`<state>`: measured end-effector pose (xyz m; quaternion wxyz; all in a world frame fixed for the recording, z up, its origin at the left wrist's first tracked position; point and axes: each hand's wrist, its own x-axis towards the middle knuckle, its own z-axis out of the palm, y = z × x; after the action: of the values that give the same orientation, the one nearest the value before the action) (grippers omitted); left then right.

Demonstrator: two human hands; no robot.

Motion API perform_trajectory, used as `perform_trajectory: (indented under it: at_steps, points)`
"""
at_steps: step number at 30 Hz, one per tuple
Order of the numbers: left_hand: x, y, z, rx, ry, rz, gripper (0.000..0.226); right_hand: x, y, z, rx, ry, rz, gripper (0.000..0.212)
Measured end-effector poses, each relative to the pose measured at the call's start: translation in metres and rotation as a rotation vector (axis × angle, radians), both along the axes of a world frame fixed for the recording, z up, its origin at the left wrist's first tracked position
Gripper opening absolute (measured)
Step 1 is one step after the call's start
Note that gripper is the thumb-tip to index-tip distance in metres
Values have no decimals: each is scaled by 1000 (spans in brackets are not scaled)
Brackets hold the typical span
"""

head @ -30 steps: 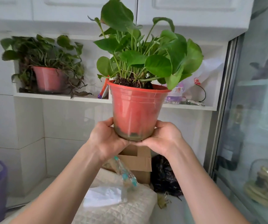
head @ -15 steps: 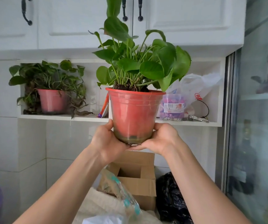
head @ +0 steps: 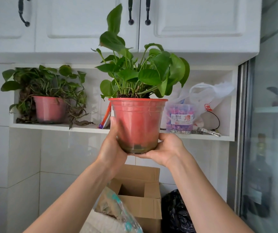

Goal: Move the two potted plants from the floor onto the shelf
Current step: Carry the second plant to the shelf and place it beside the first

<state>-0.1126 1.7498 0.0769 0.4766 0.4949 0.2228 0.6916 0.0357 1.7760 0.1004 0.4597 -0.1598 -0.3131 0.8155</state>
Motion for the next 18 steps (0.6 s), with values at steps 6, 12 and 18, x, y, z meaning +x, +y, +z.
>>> perform_trajectory:
  at_steps: [6,12,18]
  points:
    - [-8,22,-1,50,403,222,110,-4,15,1,42,-35,-58,41]
    - [-10,34,2,71,468,391,103,-8,27,-4,137,-111,-143,43]
    - [-11,45,11,157,383,415,92,-9,42,-1,531,-440,-496,55]
